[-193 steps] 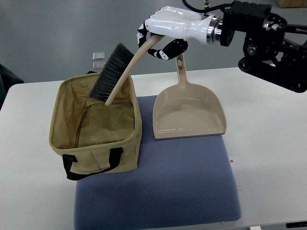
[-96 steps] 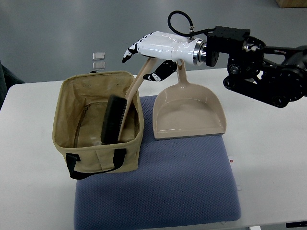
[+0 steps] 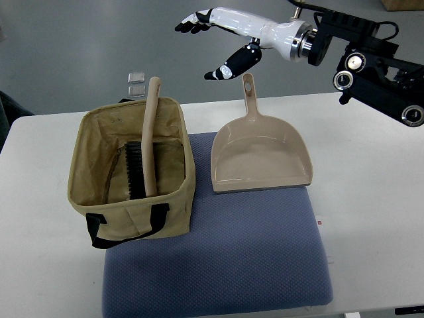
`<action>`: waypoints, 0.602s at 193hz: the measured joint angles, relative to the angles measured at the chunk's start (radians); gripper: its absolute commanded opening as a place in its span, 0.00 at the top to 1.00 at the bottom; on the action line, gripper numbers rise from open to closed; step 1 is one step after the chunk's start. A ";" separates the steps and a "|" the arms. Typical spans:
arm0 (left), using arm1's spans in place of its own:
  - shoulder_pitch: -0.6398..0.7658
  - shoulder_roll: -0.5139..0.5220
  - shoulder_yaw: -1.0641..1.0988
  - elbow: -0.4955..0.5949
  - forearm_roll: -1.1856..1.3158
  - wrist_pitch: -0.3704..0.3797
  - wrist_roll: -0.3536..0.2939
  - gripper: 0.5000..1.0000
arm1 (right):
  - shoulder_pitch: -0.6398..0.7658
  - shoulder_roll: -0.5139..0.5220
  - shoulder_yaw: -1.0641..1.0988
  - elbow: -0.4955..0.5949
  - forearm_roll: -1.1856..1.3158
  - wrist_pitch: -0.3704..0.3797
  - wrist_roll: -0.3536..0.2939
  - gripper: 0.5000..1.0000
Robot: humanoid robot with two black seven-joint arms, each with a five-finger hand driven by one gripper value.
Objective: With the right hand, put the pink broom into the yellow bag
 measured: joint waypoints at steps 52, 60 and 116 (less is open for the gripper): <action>0.000 0.000 0.000 0.000 0.000 0.000 0.000 0.00 | -0.186 -0.018 0.216 -0.065 0.434 0.017 -0.051 0.35; 0.000 0.000 0.000 0.000 0.000 0.000 0.000 0.00 | -0.212 -0.017 0.242 -0.074 0.500 0.012 -0.052 0.35; 0.000 0.000 0.000 0.000 0.000 0.000 0.000 0.00 | -0.393 0.019 0.395 -0.184 0.847 0.043 -0.055 0.22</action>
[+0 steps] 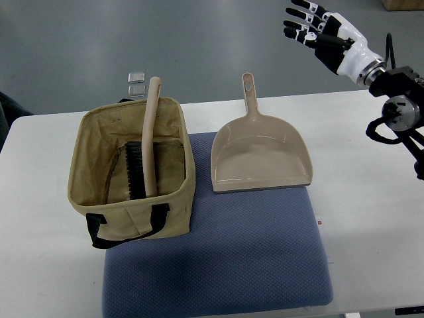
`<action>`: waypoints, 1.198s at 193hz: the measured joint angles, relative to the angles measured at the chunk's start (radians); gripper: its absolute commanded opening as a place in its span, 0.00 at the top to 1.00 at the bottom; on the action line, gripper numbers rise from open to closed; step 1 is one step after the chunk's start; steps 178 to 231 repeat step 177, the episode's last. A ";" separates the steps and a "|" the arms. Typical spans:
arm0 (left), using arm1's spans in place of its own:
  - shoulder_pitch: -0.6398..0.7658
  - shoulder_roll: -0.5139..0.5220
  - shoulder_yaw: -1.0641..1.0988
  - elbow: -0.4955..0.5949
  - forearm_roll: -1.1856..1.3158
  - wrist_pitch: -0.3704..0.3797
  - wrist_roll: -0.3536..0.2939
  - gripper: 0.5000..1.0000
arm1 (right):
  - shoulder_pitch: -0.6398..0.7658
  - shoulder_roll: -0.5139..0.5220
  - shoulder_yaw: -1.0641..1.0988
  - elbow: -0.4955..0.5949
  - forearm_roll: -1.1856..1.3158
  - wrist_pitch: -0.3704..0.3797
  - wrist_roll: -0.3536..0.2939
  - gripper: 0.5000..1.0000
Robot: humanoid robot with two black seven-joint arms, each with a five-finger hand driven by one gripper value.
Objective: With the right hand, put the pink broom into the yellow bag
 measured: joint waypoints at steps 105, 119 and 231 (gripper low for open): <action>0.000 0.000 0.000 0.000 0.000 0.000 0.000 0.00 | -0.234 0.160 0.262 -0.081 0.035 0.055 0.021 0.14; 0.000 0.000 0.000 0.000 0.000 0.000 0.000 0.00 | -0.249 0.154 0.263 -0.082 -0.008 0.054 0.023 0.14; 0.000 0.000 0.000 0.000 0.000 0.000 0.000 0.00 | -0.298 0.152 0.267 -0.083 -0.248 0.050 0.053 0.14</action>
